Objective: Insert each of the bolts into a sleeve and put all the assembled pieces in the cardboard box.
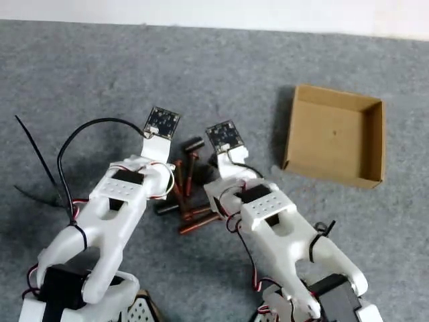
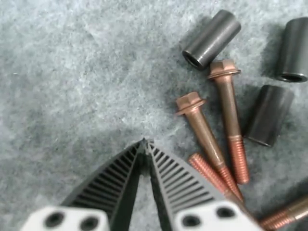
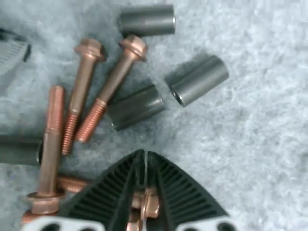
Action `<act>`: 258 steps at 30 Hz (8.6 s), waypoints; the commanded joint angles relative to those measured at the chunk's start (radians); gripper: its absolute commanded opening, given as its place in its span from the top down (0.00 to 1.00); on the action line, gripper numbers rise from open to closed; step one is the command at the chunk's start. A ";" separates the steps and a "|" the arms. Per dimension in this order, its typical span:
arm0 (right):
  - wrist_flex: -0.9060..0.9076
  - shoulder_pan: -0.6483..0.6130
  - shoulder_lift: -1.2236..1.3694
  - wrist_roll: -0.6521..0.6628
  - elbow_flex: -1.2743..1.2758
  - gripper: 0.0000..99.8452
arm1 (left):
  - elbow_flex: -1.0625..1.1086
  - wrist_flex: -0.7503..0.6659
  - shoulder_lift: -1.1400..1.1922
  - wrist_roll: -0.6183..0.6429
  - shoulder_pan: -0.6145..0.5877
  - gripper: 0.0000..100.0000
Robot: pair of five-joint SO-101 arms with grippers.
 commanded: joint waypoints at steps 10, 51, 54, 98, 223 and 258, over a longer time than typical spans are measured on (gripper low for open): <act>0.053 -0.005 0.209 0.003 -0.116 0.77 | -0.045 -0.015 -0.005 0.003 0.010 0.99; -0.039 -0.004 -0.030 0.003 0.056 0.95 | -0.045 -0.015 -0.005 0.003 0.010 0.99; 0.031 -0.004 0.048 0.003 -0.015 0.87 | -0.045 -0.015 -0.005 0.003 0.010 0.99; 0.022 -0.004 -0.051 0.000 0.001 1.00 | -0.045 -0.015 -0.004 0.003 0.010 0.99; 0.443 0.051 0.001 -0.087 -0.130 0.73 | -0.045 -0.017 -0.004 0.003 0.010 0.99; 0.438 0.056 -0.022 -0.087 -0.133 0.73 | -0.045 -0.017 -0.004 0.003 0.010 0.99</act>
